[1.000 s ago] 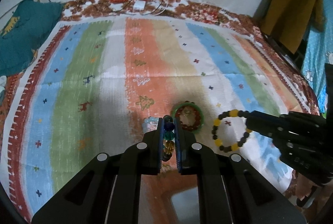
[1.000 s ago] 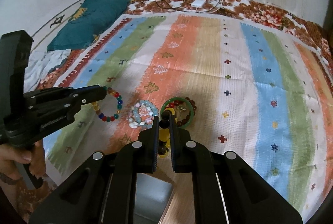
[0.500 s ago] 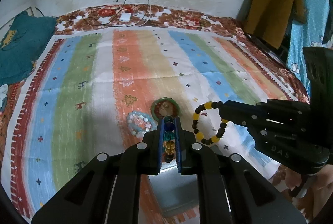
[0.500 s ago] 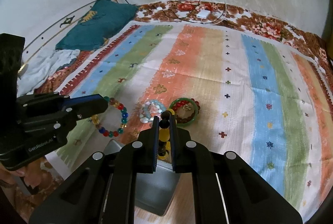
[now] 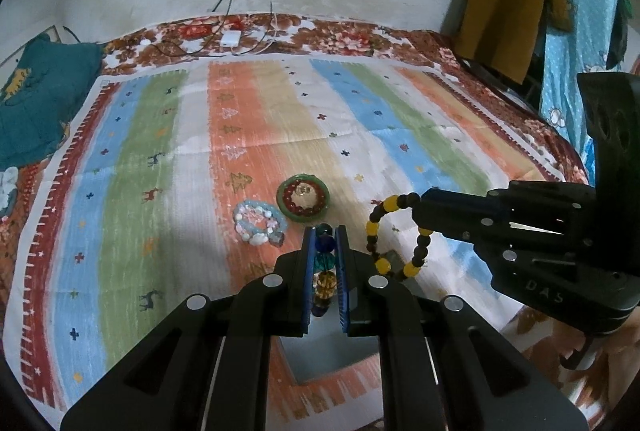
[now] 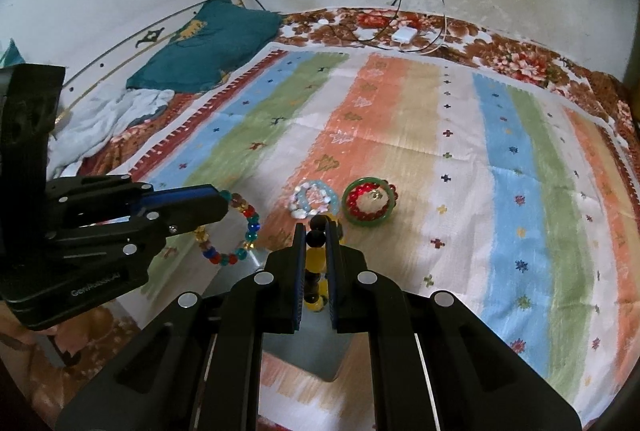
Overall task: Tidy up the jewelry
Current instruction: 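Lower both bracelets into the tin and open both grippers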
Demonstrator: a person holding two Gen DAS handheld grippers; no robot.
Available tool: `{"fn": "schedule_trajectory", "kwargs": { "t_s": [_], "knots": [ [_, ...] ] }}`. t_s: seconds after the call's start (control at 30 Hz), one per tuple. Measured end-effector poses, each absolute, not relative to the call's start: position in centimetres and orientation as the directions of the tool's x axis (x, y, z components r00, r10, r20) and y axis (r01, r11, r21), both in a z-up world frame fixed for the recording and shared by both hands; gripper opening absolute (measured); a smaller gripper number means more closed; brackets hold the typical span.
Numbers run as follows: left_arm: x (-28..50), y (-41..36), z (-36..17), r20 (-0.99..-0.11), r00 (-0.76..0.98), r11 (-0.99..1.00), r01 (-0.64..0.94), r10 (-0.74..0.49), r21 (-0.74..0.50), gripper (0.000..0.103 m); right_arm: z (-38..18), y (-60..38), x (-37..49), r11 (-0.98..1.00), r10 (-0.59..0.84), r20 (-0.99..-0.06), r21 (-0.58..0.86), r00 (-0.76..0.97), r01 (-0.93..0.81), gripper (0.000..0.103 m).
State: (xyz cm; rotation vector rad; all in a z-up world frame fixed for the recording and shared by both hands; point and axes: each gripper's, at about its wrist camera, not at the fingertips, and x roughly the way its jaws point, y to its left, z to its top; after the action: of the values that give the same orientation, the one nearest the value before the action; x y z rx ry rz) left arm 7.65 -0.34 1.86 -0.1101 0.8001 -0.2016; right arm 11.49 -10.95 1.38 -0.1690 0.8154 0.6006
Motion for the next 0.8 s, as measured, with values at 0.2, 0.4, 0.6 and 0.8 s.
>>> {"fn": "schedule_trajectory", "kwargs": {
  "t_s": [0.2,0.4,0.6,0.8],
  "knots": [
    [6.5,-0.7,1.1,-0.71,0.667,0.974,0.141,-0.226,-0.177,0.009,1.0,-11.3,10.3,0.814,0.448,-0.73,0.096,0.516,-0.572,0.011],
    [5.9,-1.2,0.6,-0.725,0.645,0.971,0.162,-0.24,-0.177,0.01,0.7,-11.7,9.6,0.808,0.468,-0.73,0.127,0.497,-0.575,0.011],
    [6.2,-0.5,0.7,-0.724,0.664,0.983,0.112,-0.184,-0.147,0.043,0.9,-12.5,10.2,0.835,0.444,-0.721,0.117,0.532,-0.538,0.043],
    [7.6,2.7,0.3,-0.738,0.66,0.983,-0.001,-0.138,-0.185,0.055,-0.1,-13.1,12.2,0.869,0.384,-0.75,0.095,0.539,-0.486,0.054]
  ]
}}
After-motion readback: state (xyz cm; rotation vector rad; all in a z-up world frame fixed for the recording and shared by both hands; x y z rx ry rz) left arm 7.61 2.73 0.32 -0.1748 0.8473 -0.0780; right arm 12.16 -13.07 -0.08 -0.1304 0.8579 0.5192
